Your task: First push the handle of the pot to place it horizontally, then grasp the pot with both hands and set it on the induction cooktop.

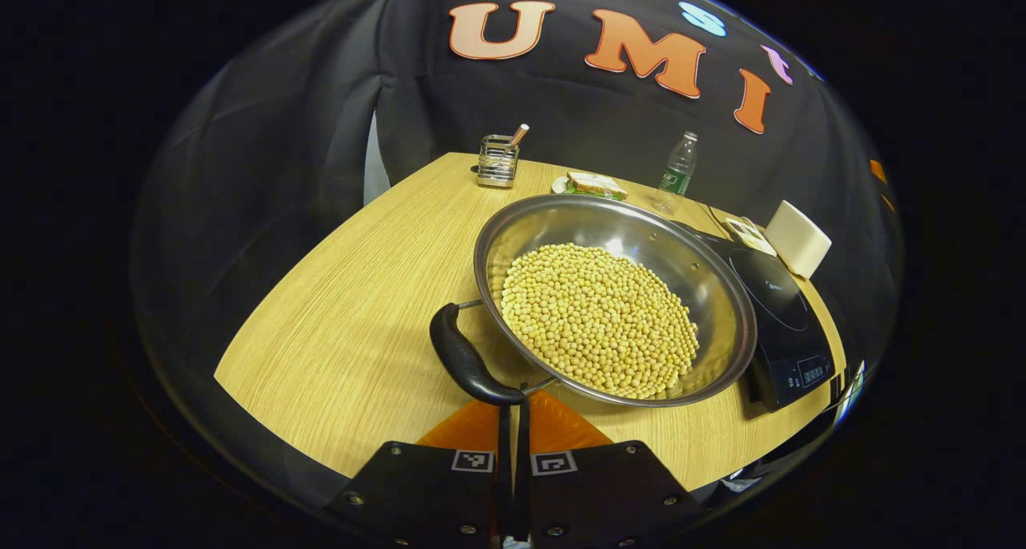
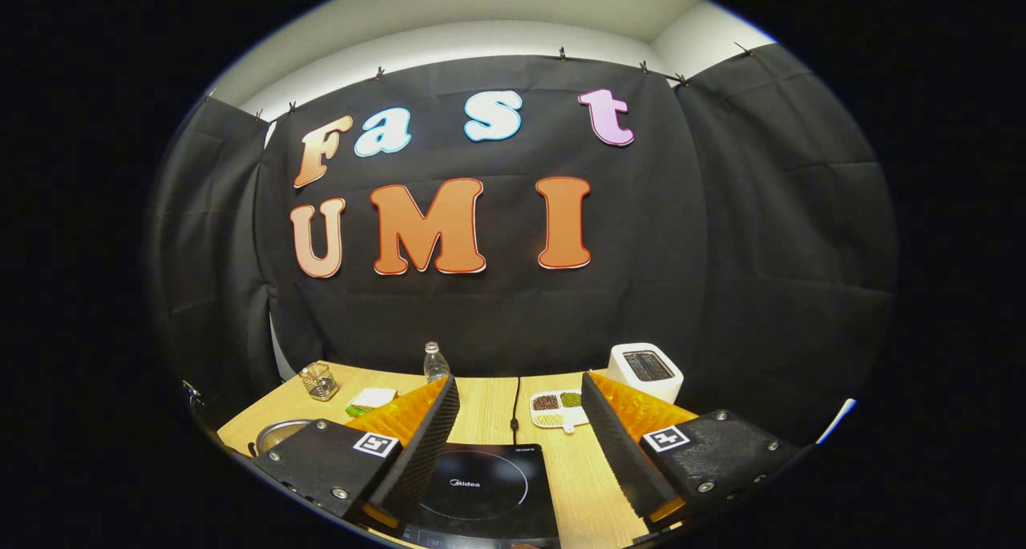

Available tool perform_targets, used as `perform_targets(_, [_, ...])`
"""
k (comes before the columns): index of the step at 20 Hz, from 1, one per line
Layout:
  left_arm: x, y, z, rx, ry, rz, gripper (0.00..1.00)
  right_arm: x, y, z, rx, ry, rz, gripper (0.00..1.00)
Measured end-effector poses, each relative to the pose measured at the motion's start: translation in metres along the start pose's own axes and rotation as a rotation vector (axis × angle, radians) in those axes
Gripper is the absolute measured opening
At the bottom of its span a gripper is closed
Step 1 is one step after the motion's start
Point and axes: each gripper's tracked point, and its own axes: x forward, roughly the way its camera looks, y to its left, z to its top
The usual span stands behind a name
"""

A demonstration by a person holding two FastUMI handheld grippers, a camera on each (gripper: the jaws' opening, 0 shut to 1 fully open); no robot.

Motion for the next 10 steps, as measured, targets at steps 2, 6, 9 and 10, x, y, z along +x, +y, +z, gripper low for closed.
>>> perform_targets(2, [0.000, 0.004, 0.001, 0.014, -0.002, 0.007, 0.02, 0.002, 0.002, 0.001, 0.001, -0.003, 0.000, 0.95])
perform_targets(6, [0.005, 0.012, 0.008, 0.024, -0.007, 0.023, 0.02, 0.002, 0.003, 0.000, -0.003, 0.001, -0.006, 1.00])
perform_targets(9, [0.010, 0.020, 0.013, 0.042, -0.011, 0.035, 0.02, 0.003, 0.002, 0.001, 0.000, 0.001, -0.013, 0.95])
perform_targets(10, [0.012, 0.021, 0.013, 0.042, -0.006, 0.037, 0.02, 0.003, 0.002, 0.002, 0.002, 0.000, -0.016, 0.95])
